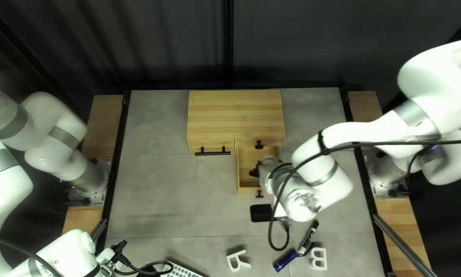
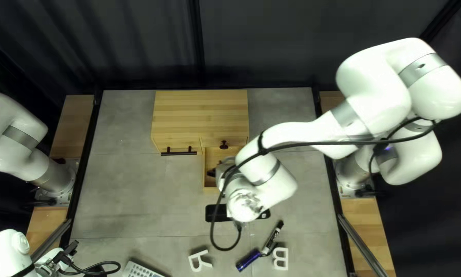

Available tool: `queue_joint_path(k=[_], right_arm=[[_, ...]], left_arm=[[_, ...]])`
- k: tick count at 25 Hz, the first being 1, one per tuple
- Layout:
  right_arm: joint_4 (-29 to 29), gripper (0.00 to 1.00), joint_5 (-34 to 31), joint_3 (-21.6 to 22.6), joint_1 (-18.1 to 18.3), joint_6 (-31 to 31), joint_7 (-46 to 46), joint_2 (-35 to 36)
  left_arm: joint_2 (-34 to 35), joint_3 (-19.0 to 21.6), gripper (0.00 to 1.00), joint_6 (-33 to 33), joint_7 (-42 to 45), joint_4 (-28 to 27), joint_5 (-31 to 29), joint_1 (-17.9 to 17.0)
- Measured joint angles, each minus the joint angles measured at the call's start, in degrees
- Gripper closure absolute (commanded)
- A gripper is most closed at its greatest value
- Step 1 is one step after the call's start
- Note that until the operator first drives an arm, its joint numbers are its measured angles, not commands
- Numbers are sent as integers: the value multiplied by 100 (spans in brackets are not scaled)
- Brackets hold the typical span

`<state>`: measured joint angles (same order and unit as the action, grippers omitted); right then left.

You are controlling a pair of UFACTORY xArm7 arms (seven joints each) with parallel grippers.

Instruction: Open drawers and place objects into drawer and close

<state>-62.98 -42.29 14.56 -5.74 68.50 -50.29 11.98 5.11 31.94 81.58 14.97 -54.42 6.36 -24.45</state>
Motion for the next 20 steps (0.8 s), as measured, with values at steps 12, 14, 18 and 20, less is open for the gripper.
queue_joint_path(k=[12,14,18,20], right_arm=[[244,96,-31,-94,162,-476,-33,207],[283,96,-66,-122,197,-564,-33,234],[282,96,-131,-178,263,-683,-71,316],[268,96,-156,-201,289,-728,-90,360]], left_arm=[[0,0,0,0,0,0,0,0],[0,0,0,0,0,0,0,0],[0,0,0,0,0,0,0,0],[0,0,0,0,0,0,0,0]])
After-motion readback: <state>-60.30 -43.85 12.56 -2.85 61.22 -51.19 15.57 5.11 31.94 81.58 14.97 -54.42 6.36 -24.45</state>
